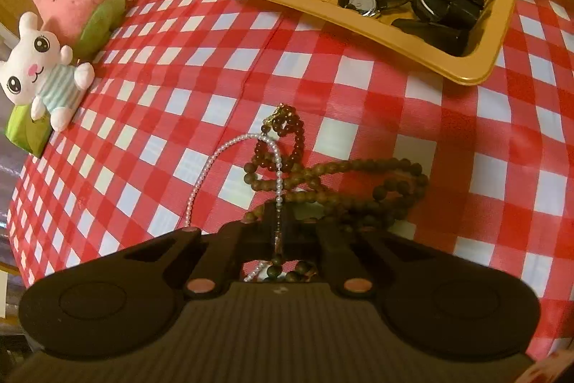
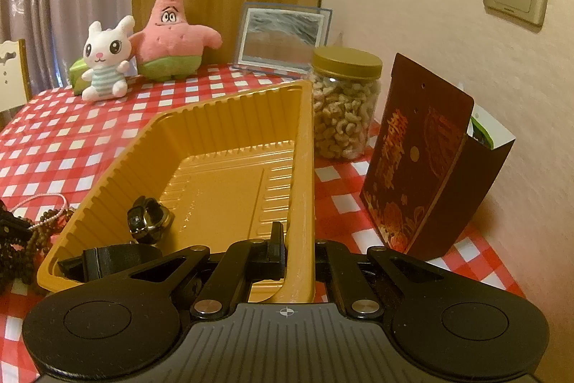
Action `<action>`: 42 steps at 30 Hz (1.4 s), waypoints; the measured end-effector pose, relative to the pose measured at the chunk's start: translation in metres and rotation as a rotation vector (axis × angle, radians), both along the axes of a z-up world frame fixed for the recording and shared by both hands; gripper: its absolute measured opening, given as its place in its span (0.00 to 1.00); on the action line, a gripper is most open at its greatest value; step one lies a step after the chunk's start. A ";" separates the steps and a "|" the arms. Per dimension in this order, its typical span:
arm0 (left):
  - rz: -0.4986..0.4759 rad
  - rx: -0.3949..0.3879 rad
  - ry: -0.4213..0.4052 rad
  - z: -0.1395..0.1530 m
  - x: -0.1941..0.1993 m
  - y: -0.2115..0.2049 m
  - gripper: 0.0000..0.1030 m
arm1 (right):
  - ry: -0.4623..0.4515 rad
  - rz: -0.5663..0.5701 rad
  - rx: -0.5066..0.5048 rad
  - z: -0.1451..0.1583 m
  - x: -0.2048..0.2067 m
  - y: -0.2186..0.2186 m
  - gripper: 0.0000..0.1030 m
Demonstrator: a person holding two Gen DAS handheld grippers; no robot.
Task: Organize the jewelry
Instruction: 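Grasp the white pearl necklace from the pile with the left tool, then carry the pearl necklace into the tray and open the left tool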
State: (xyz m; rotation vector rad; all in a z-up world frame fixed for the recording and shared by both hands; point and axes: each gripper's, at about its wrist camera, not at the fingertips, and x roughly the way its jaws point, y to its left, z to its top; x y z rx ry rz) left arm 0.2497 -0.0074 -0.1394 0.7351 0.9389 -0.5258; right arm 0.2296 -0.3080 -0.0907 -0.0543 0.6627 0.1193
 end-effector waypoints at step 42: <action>0.053 -0.752 -0.244 0.214 0.017 -0.032 0.02 | -0.024 0.039 -0.033 0.010 0.010 0.012 0.03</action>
